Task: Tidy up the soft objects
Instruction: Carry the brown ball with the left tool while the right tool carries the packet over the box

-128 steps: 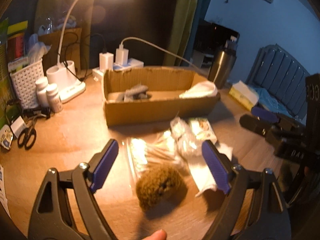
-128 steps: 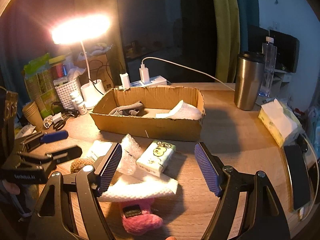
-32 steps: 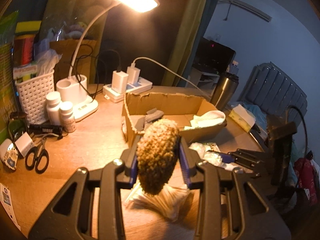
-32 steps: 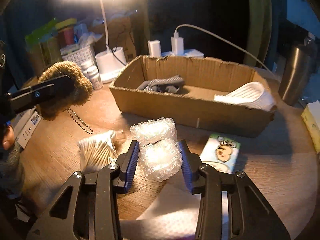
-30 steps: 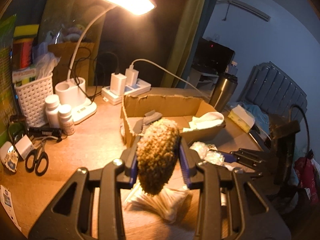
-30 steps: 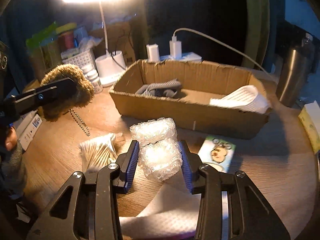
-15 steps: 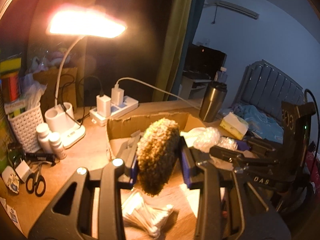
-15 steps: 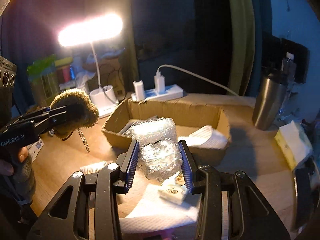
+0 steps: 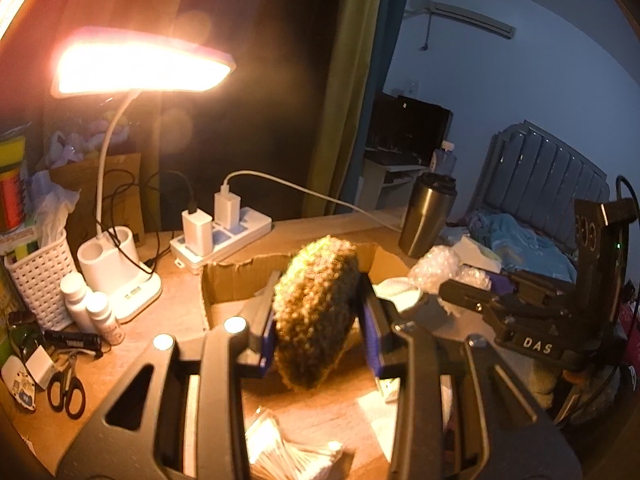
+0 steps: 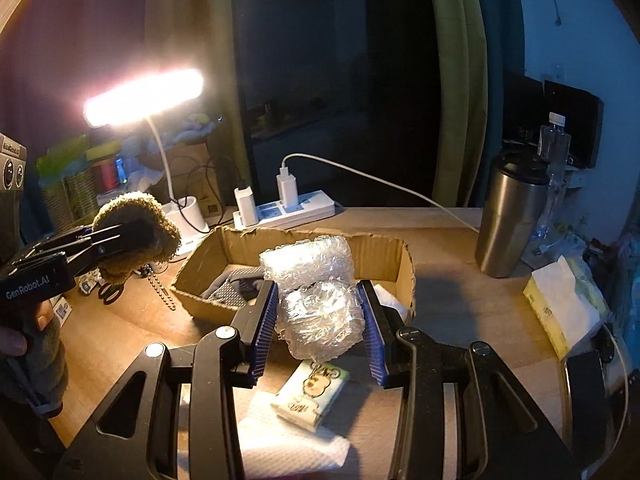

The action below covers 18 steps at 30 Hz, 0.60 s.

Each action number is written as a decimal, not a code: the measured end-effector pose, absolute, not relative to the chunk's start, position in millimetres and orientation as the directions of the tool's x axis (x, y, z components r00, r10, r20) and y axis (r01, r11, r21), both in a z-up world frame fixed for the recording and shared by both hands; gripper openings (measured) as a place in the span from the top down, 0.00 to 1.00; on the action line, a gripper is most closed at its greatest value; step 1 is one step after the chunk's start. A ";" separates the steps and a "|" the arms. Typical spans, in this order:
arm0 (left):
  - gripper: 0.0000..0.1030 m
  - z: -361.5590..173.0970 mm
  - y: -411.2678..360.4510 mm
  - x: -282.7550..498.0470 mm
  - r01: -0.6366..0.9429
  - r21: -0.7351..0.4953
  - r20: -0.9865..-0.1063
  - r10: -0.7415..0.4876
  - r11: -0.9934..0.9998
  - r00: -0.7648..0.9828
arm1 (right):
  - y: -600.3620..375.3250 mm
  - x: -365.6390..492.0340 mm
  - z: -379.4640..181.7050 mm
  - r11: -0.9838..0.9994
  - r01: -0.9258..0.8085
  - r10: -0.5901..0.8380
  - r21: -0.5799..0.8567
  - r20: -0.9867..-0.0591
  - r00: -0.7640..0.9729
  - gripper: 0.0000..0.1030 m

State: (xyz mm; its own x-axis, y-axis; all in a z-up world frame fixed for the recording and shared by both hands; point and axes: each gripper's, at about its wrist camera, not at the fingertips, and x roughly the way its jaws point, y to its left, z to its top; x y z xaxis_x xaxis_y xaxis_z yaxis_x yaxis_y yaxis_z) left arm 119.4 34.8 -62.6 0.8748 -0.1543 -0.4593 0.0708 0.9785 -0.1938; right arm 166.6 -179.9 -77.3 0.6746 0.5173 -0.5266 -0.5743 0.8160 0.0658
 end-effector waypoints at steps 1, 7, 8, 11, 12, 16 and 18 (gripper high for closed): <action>0.65 -62.5 34.5 121.6 0.070 -0.196 -0.459 -0.154 0.978 0.875 | -179.9 169.9 -76.6 0.817 -0.573 0.516 0.065 -0.524 0.677 0.59; 0.65 -66.2 33.3 140.4 0.068 -0.200 -0.461 -0.155 0.977 0.874 | -180.2 191.7 -80.6 0.833 -0.549 0.501 0.067 -0.513 0.697 0.59; 0.65 -67.6 32.9 143.7 0.068 -0.198 -0.458 -0.154 0.978 0.875 | -179.8 196.0 -83.2 0.837 -0.543 0.496 0.070 -0.515 0.698 0.59; 0.65 -77.6 33.2 159.3 0.057 -0.202 -0.465 -0.147 0.978 0.873 | -177.7 208.1 -92.2 0.843 -0.532 0.488 0.080 -0.529 0.694 0.59; 0.65 -80.3 32.9 163.4 0.056 -0.207 -0.470 -0.149 0.977 0.870 | -176.9 212.7 -94.9 0.843 -0.531 0.487 0.082 -0.533 0.692 0.59; 0.65 -90.7 30.5 182.6 0.063 -0.211 -0.492 -0.161 0.976 0.856 | -172.0 228.8 -101.1 0.844 -0.532 0.478 0.073 -0.552 0.683 0.59; 0.65 -95.9 30.2 192.6 0.062 -0.216 -0.499 -0.165 0.974 0.851 | -169.2 235.2 -102.3 0.843 -0.535 0.475 0.064 -0.557 0.682 0.59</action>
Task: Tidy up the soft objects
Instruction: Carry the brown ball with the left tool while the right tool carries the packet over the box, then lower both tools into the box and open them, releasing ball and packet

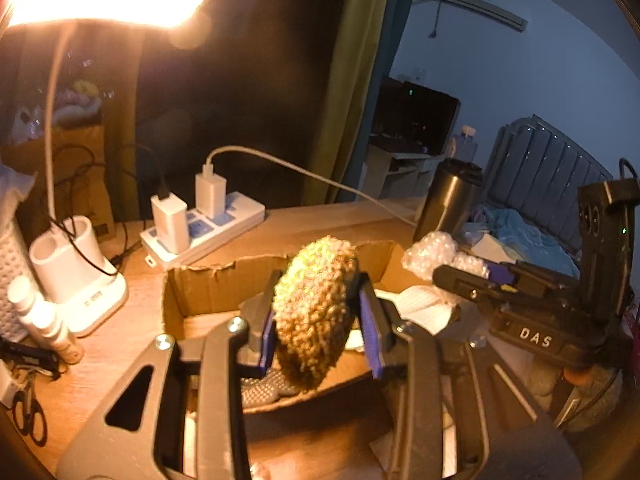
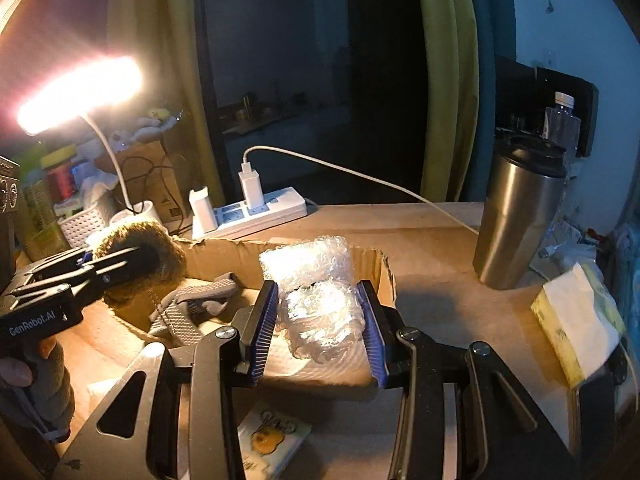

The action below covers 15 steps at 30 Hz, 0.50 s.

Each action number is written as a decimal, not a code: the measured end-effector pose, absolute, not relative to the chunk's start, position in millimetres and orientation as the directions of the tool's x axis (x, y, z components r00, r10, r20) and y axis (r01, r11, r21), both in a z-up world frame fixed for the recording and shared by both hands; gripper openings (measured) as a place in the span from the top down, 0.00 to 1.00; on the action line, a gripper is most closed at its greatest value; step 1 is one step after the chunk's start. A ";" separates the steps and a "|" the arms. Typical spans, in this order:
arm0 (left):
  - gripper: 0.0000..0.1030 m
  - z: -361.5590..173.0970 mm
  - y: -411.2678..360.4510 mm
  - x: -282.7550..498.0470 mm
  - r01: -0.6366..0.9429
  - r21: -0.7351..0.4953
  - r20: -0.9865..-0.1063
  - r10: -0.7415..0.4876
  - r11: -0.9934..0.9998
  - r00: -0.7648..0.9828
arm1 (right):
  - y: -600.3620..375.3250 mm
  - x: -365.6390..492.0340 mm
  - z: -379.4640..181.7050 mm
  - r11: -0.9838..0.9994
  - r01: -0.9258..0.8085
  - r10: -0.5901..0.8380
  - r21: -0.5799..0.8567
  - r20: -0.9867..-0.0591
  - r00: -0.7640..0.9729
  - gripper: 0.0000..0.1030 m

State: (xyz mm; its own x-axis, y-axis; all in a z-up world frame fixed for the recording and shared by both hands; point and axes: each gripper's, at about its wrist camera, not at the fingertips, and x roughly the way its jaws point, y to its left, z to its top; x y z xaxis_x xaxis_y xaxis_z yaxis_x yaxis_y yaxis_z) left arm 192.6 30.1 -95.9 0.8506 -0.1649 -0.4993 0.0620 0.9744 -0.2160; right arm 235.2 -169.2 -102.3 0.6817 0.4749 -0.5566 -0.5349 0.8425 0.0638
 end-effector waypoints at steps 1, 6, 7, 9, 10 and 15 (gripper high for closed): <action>0.65 -98.9 30.5 196.9 0.061 -0.221 -0.504 -0.168 0.973 0.847 | -168.5 238.8 -103.5 0.842 -0.535 0.474 0.062 -0.558 0.681 0.59; 0.65 -119.6 27.3 218.3 0.064 -0.232 -0.550 -0.185 0.971 0.814 | -165.5 254.8 -111.7 0.843 -0.534 0.472 0.063 -0.561 0.680 0.59; 0.65 -122.8 25.9 221.4 0.068 -0.231 -0.557 -0.189 0.971 0.809 | -165.3 258.5 -114.1 0.845 -0.531 0.471 0.066 -0.564 0.678 0.59; 0.64 -130.9 22.3 229.7 0.082 -0.231 -0.577 -0.204 0.970 0.791 | -162.6 267.0 -119.5 0.847 -0.527 0.466 0.070 -0.575 0.672 0.59; 0.64 -134.4 20.4 232.6 0.086 -0.231 -0.586 -0.209 0.969 0.783 | -161.1 270.4 -123.3 0.849 -0.525 0.461 0.069 -0.582 0.670 0.59; 0.48 -152.4 16.5 248.2 0.073 -0.247 -0.653 -0.222 0.966 0.724 | -157.7 273.3 -131.8 0.852 -0.520 0.446 0.057 -0.599 0.666 0.52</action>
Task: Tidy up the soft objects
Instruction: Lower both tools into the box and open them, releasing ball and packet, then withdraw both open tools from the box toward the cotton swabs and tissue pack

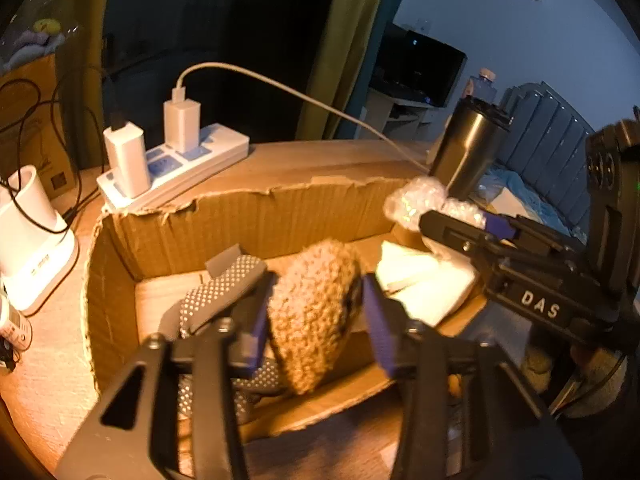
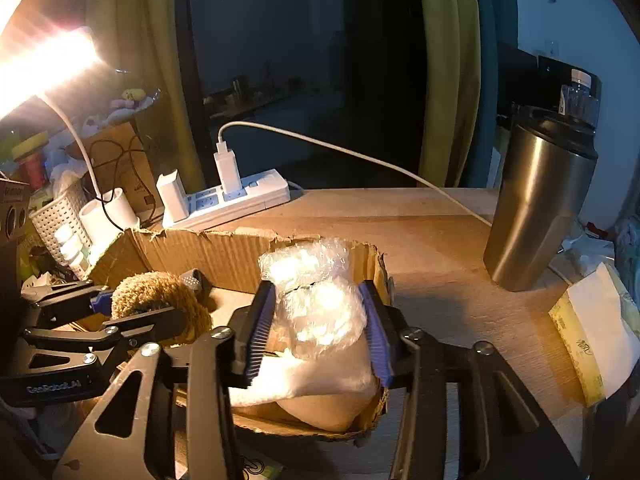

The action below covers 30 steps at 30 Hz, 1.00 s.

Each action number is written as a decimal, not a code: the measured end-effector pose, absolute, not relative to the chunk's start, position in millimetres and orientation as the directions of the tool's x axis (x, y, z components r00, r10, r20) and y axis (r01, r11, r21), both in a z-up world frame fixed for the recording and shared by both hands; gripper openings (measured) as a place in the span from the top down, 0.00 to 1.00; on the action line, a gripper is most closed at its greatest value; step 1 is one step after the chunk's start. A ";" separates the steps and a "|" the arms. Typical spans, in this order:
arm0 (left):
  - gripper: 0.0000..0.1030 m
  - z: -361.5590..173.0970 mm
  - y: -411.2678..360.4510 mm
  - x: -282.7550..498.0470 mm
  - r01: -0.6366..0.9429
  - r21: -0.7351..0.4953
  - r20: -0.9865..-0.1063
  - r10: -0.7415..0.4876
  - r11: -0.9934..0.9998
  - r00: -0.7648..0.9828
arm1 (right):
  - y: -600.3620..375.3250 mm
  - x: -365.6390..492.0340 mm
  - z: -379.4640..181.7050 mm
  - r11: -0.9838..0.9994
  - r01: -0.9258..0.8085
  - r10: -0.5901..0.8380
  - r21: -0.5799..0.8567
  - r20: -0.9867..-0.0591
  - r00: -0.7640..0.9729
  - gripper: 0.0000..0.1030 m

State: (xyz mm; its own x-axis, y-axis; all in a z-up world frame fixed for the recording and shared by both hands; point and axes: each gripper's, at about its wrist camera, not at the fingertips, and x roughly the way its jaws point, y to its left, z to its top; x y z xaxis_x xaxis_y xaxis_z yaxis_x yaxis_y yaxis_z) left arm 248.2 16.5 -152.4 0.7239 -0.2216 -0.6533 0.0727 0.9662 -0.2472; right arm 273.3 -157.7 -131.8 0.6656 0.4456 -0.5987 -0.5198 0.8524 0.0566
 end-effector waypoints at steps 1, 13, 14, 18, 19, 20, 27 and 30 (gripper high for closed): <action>0.48 -153.5 17.0 249.1 0.068 -0.250 -0.658 -0.222 0.966 0.720 | -157.7 272.6 -131.2 0.852 -0.521 0.447 0.057 -0.598 0.666 0.50; 0.41 -123.4 23.7 224.1 0.058 -0.251 -0.602 -0.203 0.966 0.772 | -165.5 243.4 -103.6 0.852 -0.522 0.455 0.042 -0.553 0.698 0.41; 0.41 -120.6 24.1 221.0 0.057 -0.250 -0.597 -0.200 0.967 0.777 | -165.4 238.9 -100.7 0.850 -0.526 0.458 0.040 -0.549 0.699 0.41; 0.41 -108.0 24.2 205.5 0.054 -0.243 -0.574 -0.188 0.969 0.797 | -165.2 221.1 -90.1 0.843 -0.537 0.464 0.023 -0.534 0.706 0.41; 0.40 -106.0 24.4 201.4 0.055 -0.241 -0.569 -0.187 0.969 0.800 | -165.8 216.7 -87.6 0.843 -0.537 0.463 0.018 -0.531 0.709 0.41; 0.40 -103.4 23.9 197.4 0.056 -0.239 -0.564 -0.186 0.969 0.804 | -166.3 212.2 -84.9 0.843 -0.537 0.463 0.016 -0.527 0.712 0.41; 0.40 -84.3 20.3 168.9 0.066 -0.220 -0.526 -0.175 0.973 0.832 | -172.1 186.8 -69.6 0.847 -0.532 0.464 0.009 -0.502 0.730 0.41; 0.40 -76.6 19.9 156.7 0.067 -0.216 -0.509 -0.170 0.974 0.844 | -173.7 177.8 -65.6 0.847 -0.532 0.464 0.005 -0.495 0.735 0.41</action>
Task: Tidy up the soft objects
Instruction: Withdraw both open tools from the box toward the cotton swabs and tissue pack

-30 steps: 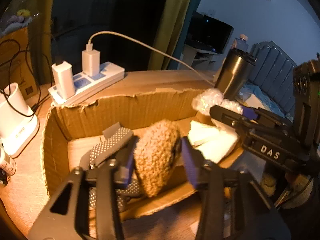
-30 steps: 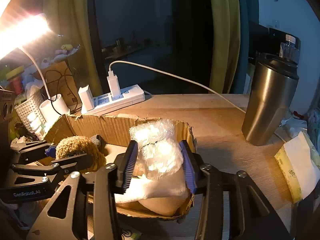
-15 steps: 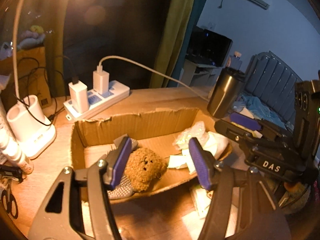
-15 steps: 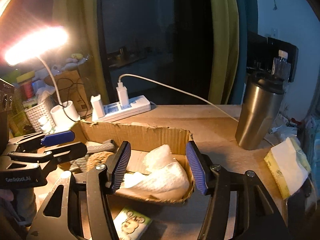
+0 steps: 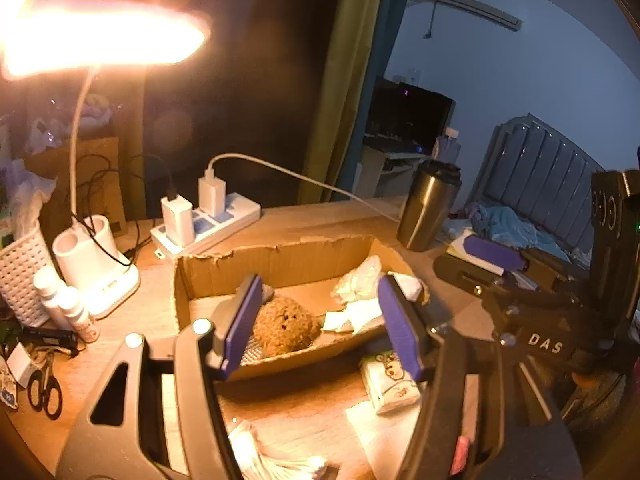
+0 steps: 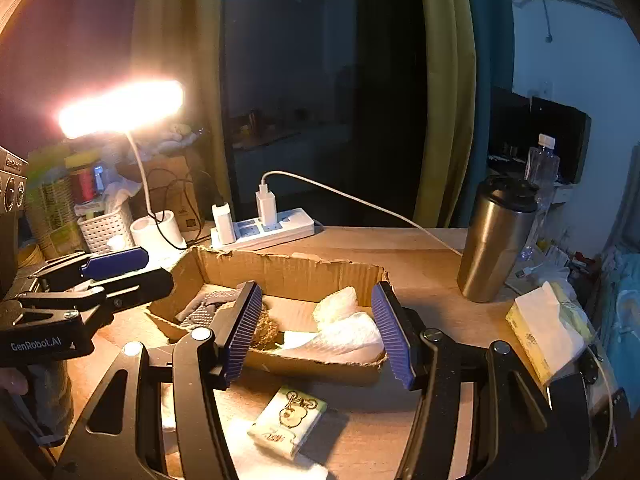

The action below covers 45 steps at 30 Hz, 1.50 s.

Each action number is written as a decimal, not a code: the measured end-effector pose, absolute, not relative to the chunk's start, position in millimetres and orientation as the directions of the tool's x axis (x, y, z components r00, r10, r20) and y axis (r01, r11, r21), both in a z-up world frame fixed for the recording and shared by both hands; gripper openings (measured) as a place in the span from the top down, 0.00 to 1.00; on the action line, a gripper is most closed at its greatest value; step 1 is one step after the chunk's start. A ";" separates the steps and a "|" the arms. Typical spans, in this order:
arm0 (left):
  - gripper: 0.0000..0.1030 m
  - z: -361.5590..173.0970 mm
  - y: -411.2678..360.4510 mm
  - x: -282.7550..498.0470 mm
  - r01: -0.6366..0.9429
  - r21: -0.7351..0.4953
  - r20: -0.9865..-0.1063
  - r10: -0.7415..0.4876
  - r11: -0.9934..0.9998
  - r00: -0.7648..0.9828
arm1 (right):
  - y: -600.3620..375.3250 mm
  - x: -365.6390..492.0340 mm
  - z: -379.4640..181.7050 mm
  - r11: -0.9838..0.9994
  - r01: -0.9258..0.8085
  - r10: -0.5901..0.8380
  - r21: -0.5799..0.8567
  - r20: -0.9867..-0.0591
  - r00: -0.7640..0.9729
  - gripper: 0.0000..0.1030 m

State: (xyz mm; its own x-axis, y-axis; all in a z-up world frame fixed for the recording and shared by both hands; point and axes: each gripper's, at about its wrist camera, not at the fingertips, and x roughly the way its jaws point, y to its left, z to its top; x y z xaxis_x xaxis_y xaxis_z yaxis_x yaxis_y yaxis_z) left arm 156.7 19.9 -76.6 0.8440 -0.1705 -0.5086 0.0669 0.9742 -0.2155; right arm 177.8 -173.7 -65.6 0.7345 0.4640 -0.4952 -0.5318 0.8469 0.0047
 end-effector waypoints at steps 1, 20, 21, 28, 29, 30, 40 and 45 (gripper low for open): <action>0.40 -74.6 20.0 154.1 0.066 -0.214 -0.504 -0.168 0.975 0.847 | -173.9 174.7 -64.3 0.846 -0.532 0.465 0.004 -0.493 0.736 0.41; 0.39 -60.1 24.4 104.6 0.049 -0.194 -0.460 -0.135 0.980 0.877 | -183.3 131.6 -58.6 0.852 -0.524 0.457 -0.005 -0.483 0.747 0.41; 0.35 -60.4 24.7 102.2 0.050 -0.192 -0.460 -0.135 0.980 0.877 | -183.3 130.1 -59.0 0.853 -0.522 0.454 -0.007 -0.484 0.748 0.41; 0.16 -65.9 32.7 83.0 0.045 -0.202 -0.463 -0.135 0.978 0.876 | -185.1 120.4 -64.4 0.862 -0.507 0.432 -0.016 -0.499 0.751 0.35; 0.16 -66.7 33.9 81.5 0.040 -0.203 -0.465 -0.132 0.978 0.876 | -185.1 119.7 -65.1 0.862 -0.506 0.431 -0.016 -0.501 0.751 0.35; 0.16 -67.8 36.1 79.2 0.033 -0.204 -0.467 -0.127 0.978 0.875 | -185.0 119.0 -65.9 0.863 -0.505 0.430 -0.015 -0.503 0.750 0.35; 0.16 -87.6 46.2 69.3 -0.021 -0.198 -0.520 -0.087 0.980 0.850 | -187.2 115.9 -76.9 0.859 -0.512 0.440 0.004 -0.517 0.734 0.35; 0.16 -100.7 49.2 71.7 -0.051 -0.201 -0.556 -0.071 0.978 0.828 | -186.7 120.9 -86.4 0.850 -0.527 0.456 0.024 -0.533 0.712 0.28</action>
